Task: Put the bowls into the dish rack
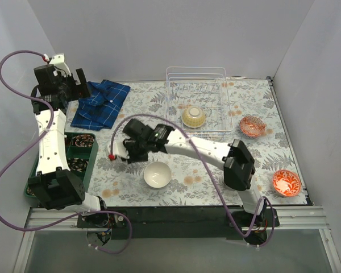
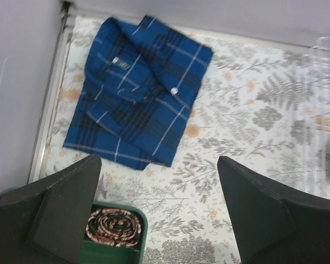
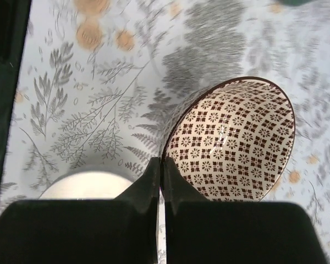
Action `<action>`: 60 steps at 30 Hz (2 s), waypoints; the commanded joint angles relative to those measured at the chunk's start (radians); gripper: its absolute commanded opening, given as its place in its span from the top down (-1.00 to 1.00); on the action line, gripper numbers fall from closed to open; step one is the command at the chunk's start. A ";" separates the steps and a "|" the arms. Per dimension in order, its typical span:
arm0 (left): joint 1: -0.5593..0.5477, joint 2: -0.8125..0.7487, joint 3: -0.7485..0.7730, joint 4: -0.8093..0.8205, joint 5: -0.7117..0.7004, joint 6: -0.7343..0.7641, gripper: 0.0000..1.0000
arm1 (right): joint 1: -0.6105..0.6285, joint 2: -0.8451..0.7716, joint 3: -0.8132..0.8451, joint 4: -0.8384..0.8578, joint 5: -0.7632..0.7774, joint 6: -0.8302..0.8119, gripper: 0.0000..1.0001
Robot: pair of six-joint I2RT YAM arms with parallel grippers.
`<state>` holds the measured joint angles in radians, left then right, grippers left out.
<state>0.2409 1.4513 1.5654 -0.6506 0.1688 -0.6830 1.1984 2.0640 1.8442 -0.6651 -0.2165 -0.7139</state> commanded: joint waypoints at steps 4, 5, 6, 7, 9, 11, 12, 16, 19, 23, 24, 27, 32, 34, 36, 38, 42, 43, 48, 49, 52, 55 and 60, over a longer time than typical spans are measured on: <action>-0.125 0.055 0.227 0.028 0.419 0.139 -0.70 | -0.392 -0.228 0.165 0.051 -0.313 0.312 0.97; -0.171 0.061 0.238 0.013 0.429 0.228 -0.71 | -0.425 -0.234 0.161 0.053 -0.352 0.324 0.97; -0.269 0.066 0.242 0.002 0.428 0.275 -0.72 | -0.459 -0.240 0.145 0.065 -0.375 0.355 0.97; -0.303 0.073 0.242 0.002 0.445 0.310 -0.74 | -0.526 -0.249 0.138 0.076 -0.398 0.385 0.97; -0.340 0.092 0.248 0.002 0.504 0.350 -0.75 | -0.598 -0.254 0.107 0.116 -0.487 0.501 0.97; -0.344 0.148 0.283 0.012 0.558 0.265 -0.73 | -0.712 -0.263 0.064 0.169 -0.587 0.605 0.97; -0.344 0.176 0.300 0.011 0.558 0.237 -0.72 | -0.749 -0.268 0.006 0.214 -0.628 0.667 0.97; -0.362 0.314 0.390 -0.017 0.513 0.128 -0.56 | -0.919 -0.243 -0.065 0.431 -0.812 0.969 0.97; -0.431 0.372 0.447 -0.034 0.414 0.164 -0.54 | -0.970 -0.219 -0.100 0.527 -0.905 1.126 0.97; -0.520 0.406 0.449 -0.020 0.356 0.237 -0.54 | -0.978 -0.229 -0.157 0.633 -0.897 1.226 0.97; -0.546 0.412 0.440 -0.020 0.362 0.243 -0.54 | -0.976 -0.237 -0.169 0.644 -0.896 1.235 0.97; -0.587 0.423 0.411 -0.003 0.354 0.290 -0.54 | -0.970 -0.226 -0.183 0.648 -0.894 1.246 0.97; -0.595 0.393 0.300 0.129 0.235 0.296 -0.48 | -0.981 -0.170 -0.168 0.621 -0.890 1.242 0.97; -0.595 0.392 0.260 0.181 0.186 0.290 -0.47 | -0.991 -0.147 -0.189 0.656 -0.894 1.289 0.97; -0.601 0.408 0.292 0.180 0.170 0.272 -0.42 | -0.997 -0.134 -0.241 0.763 -0.929 1.361 0.97; -0.609 0.445 0.365 0.149 0.124 0.248 -0.34 | -1.017 -0.125 -0.273 0.886 -0.929 1.459 0.97; -0.624 0.478 0.395 0.121 0.123 0.227 0.22 | -1.042 -0.055 -0.341 1.165 -0.965 1.651 0.97; -0.630 0.480 0.390 0.126 0.123 0.223 0.32 | -1.050 -0.048 -0.370 1.220 -0.957 1.686 0.97; -0.707 0.491 0.371 0.124 0.103 0.249 1.00 | -1.054 -0.038 -0.410 1.441 -0.952 1.823 0.97; -0.716 0.497 0.372 0.124 0.101 0.249 1.00 | -1.054 -0.032 -0.415 1.460 -0.960 1.838 0.97; -0.747 0.527 0.378 0.123 0.106 0.247 1.00 | -1.060 -0.013 -0.447 1.487 -0.956 1.863 0.97; -0.765 0.561 0.398 0.120 0.095 0.249 1.00 | -1.063 -0.001 -0.477 1.513 -0.954 1.881 0.97; -0.776 0.575 0.424 0.112 0.049 0.241 1.00 | -1.063 -0.002 -0.481 1.622 -0.960 1.943 0.97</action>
<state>-0.5419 2.0468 1.9358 -0.5266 0.2699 -0.4427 0.1375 2.0792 1.3529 0.7792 -1.1576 1.1503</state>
